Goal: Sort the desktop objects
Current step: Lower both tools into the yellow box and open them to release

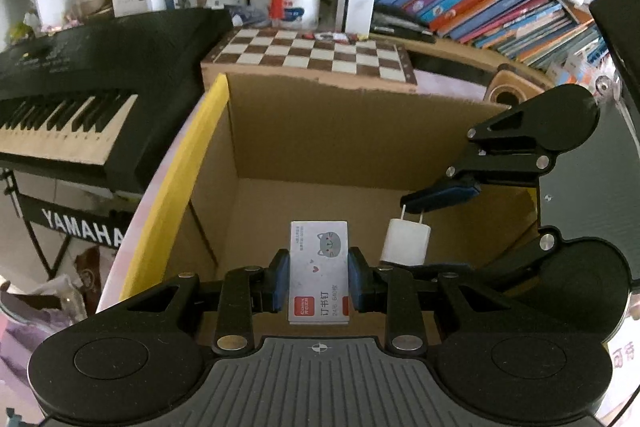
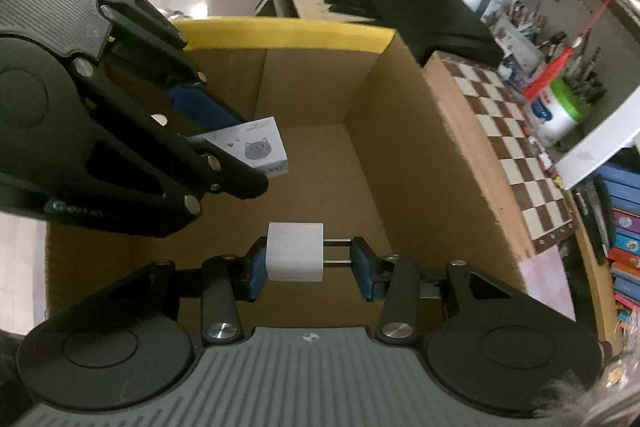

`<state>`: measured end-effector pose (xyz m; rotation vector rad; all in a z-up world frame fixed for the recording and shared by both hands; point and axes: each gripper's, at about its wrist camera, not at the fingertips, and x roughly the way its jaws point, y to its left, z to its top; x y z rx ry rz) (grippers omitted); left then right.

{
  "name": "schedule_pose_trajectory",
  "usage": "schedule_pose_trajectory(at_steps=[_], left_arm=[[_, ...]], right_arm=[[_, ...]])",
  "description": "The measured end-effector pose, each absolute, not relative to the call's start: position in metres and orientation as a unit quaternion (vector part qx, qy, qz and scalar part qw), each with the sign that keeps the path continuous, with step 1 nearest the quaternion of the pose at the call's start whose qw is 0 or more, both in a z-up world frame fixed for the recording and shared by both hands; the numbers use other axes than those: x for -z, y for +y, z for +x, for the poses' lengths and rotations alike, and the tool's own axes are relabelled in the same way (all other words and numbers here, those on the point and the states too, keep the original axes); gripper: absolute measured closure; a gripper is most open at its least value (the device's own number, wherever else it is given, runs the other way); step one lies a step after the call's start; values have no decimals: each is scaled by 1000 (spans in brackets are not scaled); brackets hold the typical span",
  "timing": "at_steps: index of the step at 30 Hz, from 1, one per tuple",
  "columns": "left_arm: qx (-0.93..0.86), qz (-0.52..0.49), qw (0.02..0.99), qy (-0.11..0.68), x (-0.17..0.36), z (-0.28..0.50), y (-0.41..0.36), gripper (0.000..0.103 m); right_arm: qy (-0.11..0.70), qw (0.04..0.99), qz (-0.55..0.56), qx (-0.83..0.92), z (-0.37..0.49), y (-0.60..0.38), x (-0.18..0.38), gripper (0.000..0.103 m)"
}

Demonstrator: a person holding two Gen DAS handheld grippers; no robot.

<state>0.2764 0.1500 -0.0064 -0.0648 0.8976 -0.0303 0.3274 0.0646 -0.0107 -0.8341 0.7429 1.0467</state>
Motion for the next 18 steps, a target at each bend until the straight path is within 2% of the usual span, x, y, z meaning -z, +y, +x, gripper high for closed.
schedule_pose_trajectory(at_steps=[18], left_arm=[[7, -20, 893, 450, 19, 277, 152, 74]], right_arm=[[372, 688, -406, -472, 332, 77, 27, 62]])
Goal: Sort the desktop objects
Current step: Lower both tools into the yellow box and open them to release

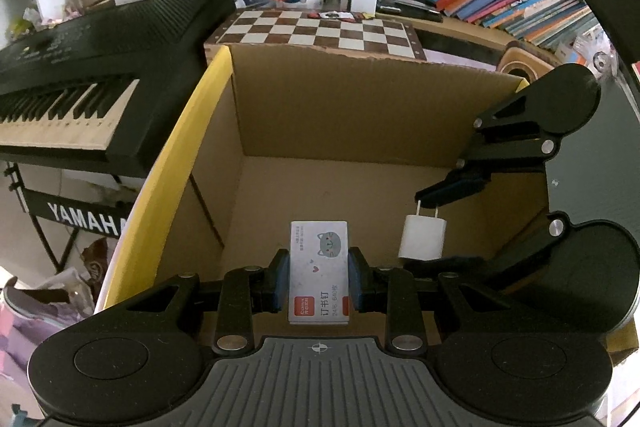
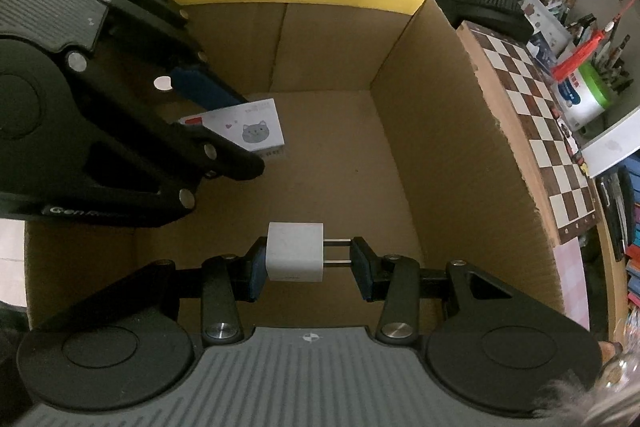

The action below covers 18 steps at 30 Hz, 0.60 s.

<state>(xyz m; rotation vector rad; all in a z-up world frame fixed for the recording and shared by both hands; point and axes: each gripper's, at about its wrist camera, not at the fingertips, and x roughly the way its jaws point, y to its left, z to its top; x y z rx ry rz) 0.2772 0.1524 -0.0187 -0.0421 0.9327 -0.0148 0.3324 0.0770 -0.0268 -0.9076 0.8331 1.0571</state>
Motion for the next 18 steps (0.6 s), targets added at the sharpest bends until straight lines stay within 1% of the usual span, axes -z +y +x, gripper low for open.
schedule_pose_trajectory(at_steps=[18], left_arm=[[-6, -8, 898, 440, 24, 274, 150, 74]], right_arm=[[370, 708, -399, -450, 334, 76, 27, 62]])
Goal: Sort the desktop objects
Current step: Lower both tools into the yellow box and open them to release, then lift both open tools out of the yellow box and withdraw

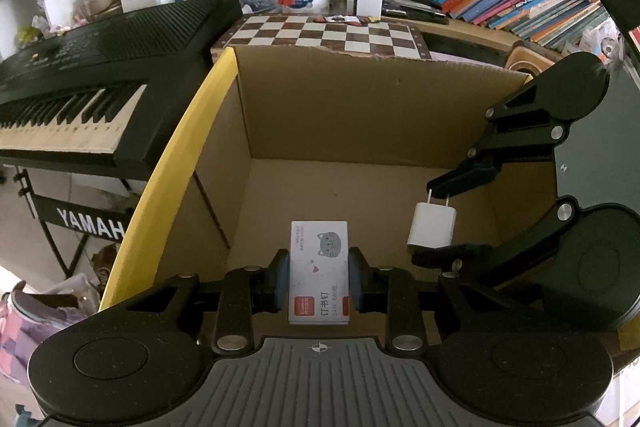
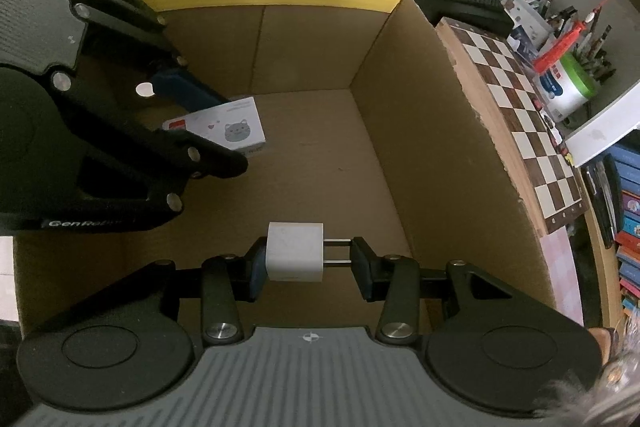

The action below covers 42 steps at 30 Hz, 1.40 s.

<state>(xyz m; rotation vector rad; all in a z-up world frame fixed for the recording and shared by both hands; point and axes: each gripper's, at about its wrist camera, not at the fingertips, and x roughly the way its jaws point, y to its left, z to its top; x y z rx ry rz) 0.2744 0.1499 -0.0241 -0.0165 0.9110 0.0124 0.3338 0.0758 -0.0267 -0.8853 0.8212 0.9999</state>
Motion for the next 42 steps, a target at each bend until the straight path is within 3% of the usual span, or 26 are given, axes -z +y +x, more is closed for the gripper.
schedule_pose_trajectory(at_steps=[8, 10, 15, 28, 42], left_arm=[[-7, -19, 900, 436, 24, 276, 152, 69], [-4, -22, 903, 430, 22, 275, 151, 60], [-4, -17, 913, 407, 12, 268, 148, 55], [-31, -12, 950, 309, -40, 224, 137, 27], [-52, 10, 974, 220, -75, 150, 115, 18]], right_arm=[[370, 708, -397, -453, 333, 76, 26, 59], [370, 710, -393, -452, 334, 75, 27, 58], [360, 725, -375, -452, 334, 71, 22, 46], [308, 825, -261, -396, 313, 15, -33, 39], [226, 914, -138, -308, 234, -60, -83, 37]])
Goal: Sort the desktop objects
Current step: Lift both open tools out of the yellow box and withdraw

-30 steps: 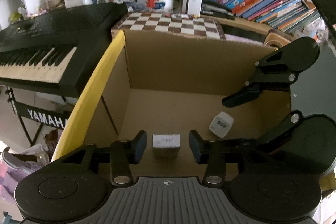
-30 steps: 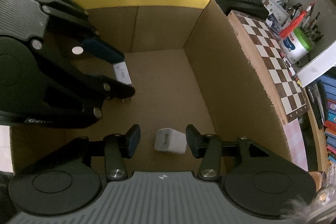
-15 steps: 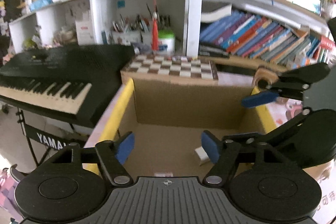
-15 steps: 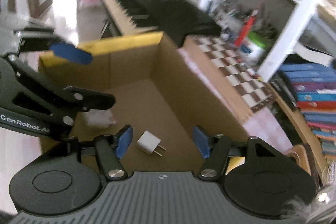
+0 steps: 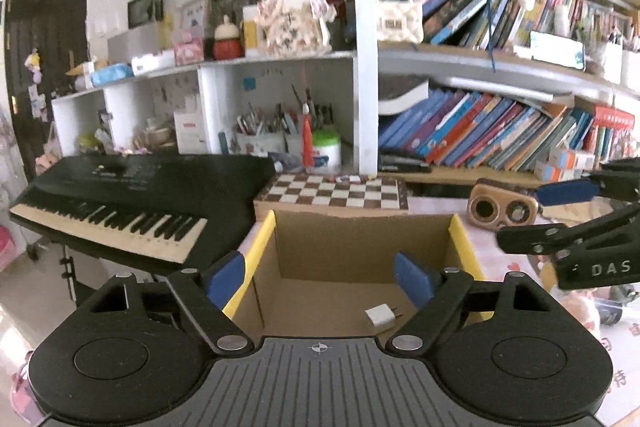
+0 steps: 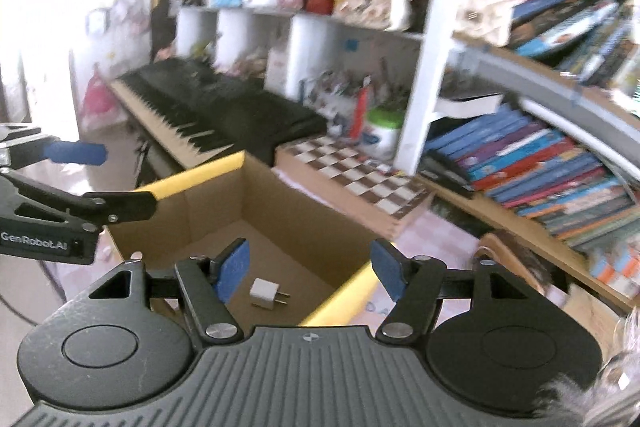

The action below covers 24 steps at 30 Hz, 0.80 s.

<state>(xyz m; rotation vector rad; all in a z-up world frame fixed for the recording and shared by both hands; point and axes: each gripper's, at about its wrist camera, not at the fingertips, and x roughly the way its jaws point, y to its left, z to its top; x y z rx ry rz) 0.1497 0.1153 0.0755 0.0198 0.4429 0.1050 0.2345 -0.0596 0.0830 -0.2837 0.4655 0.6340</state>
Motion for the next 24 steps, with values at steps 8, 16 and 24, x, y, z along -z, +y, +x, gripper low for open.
schedule_pose_trajectory(at_steps=[8, 16, 24], left_arm=[[-57, -2, 978, 201, -84, 105, 116, 17], [-55, -12, 978, 199, -78, 68, 113, 17], [-47, -21, 976, 214, -64, 35, 104, 16]], right_arm=[[211, 947, -79, -228, 184, -105, -89, 35], [224, 959, -40, -167, 139, -134, -78, 34], [237, 963, -24, -127, 86, -138, -53, 30]])
